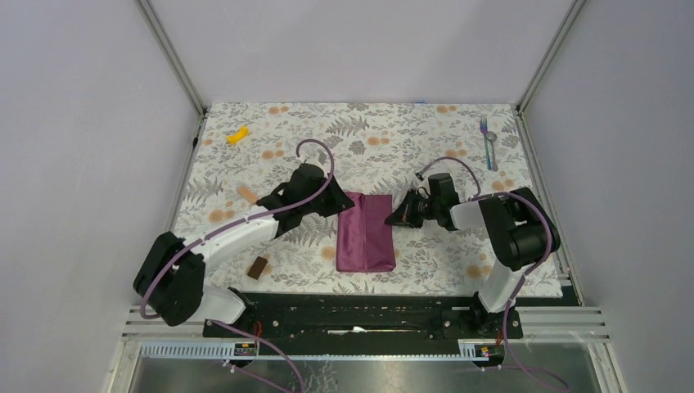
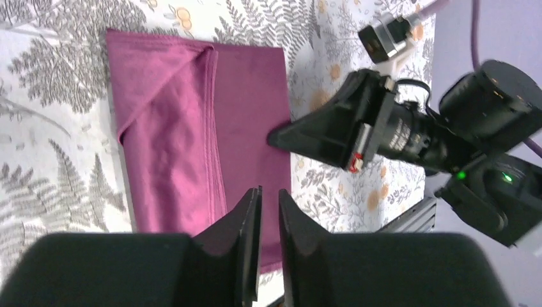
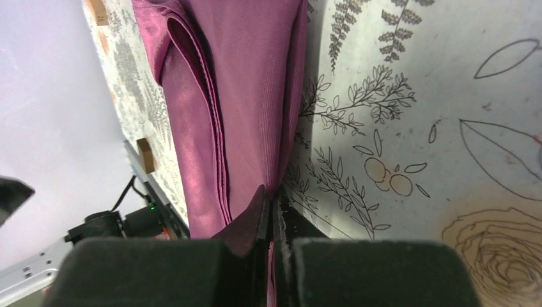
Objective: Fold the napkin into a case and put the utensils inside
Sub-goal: Fold the 2/3-rectangle-folded napkin at the center of the board.
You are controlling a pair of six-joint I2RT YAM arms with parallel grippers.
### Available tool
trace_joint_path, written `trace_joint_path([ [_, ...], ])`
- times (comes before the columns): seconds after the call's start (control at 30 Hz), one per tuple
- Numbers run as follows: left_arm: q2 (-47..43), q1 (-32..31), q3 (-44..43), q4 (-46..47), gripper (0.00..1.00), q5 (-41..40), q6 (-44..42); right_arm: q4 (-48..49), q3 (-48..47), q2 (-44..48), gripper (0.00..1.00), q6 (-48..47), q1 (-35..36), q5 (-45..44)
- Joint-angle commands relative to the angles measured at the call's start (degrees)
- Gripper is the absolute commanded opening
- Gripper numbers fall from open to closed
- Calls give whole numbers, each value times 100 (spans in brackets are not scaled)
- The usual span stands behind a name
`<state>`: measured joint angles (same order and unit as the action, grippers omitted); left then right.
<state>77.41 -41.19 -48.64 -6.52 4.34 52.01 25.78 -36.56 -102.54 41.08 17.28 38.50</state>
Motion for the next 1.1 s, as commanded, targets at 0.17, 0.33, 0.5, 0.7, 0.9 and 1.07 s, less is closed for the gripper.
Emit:
trace_joint_path([
  [0.17, 1715, 485, -205, 1751, 9, 1053, -555, -1249, -497, 562, 0, -692, 272, -930],
  [0.33, 2219, 527, -129, 1688, 7, 799, -441, -1815, -769, 703, 0, -859, 468, -1389],
  [0.5, 2677, 533, -10, 1760, 5, 792, -346, -2511, -1161, 781, 0, -961, 799, -2115],
  [0.7, 2888, 542, 272, 2089, 3, 849, -169, -3477, -1808, 773, 0, -899, 1502, -3270],
  [0.9, 2967, 616, 487, 2373, 3, 937, -117, -3875, -2463, 407, 0, -518, 2256, -4127],
  [1.07, 2963, 664, 615, 2566, 3, 1107, -104, -4421, -3392, -93, 0, -295, 2786, -4804],
])
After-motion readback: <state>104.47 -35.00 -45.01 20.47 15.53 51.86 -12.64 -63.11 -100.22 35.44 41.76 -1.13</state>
